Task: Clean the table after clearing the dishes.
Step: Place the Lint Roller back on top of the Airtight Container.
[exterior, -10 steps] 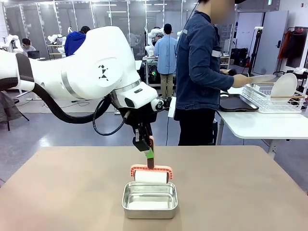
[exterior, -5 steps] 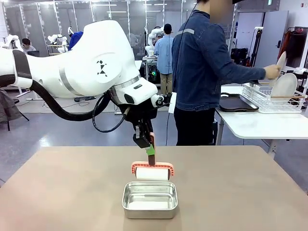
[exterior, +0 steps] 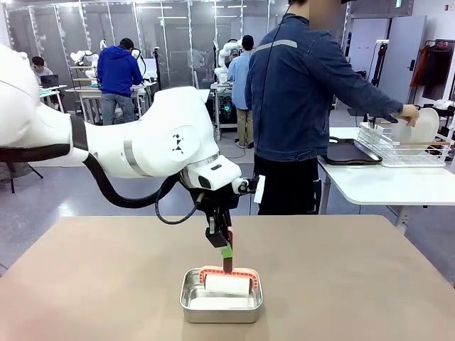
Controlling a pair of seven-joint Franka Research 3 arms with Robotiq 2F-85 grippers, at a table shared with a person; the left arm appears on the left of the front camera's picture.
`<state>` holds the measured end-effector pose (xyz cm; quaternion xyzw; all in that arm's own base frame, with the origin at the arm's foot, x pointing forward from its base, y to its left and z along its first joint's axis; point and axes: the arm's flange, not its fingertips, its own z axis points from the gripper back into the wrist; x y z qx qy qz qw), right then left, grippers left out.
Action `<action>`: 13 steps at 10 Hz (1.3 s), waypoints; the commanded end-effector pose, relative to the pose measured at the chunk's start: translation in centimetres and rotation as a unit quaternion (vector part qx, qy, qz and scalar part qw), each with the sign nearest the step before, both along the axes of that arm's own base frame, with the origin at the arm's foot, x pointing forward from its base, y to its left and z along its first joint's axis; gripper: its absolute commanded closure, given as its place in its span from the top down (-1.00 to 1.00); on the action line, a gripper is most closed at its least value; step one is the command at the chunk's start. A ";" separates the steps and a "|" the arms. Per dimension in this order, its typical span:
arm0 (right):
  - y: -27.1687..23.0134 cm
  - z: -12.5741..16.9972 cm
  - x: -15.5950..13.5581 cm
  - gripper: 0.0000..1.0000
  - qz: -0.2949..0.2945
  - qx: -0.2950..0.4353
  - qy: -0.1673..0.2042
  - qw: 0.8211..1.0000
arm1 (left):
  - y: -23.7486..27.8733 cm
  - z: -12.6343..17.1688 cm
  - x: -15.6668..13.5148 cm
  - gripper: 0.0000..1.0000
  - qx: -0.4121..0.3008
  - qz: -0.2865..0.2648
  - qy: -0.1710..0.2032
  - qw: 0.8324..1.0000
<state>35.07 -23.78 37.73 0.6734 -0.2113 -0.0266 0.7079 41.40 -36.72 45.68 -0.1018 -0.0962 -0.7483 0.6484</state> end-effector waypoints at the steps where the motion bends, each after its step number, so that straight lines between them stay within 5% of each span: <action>1: 0.0 0.3 -0.2 1.00 0.000 0.001 -0.004 1.000 | -0.1 -0.7 1.4 -0.57 0.006 0.002 0.006 1.000; 11: 0.0 0.3 -0.2 1.00 0.000 0.001 -0.004 1.000 | 0.2 -6.2 8.7 -0.57 0.039 0.092 0.043 0.994; 13: 0.0 0.3 -0.2 1.00 0.000 0.001 -0.004 1.000 | -0.1 -6.0 8.8 -0.08 0.034 0.089 0.039 0.995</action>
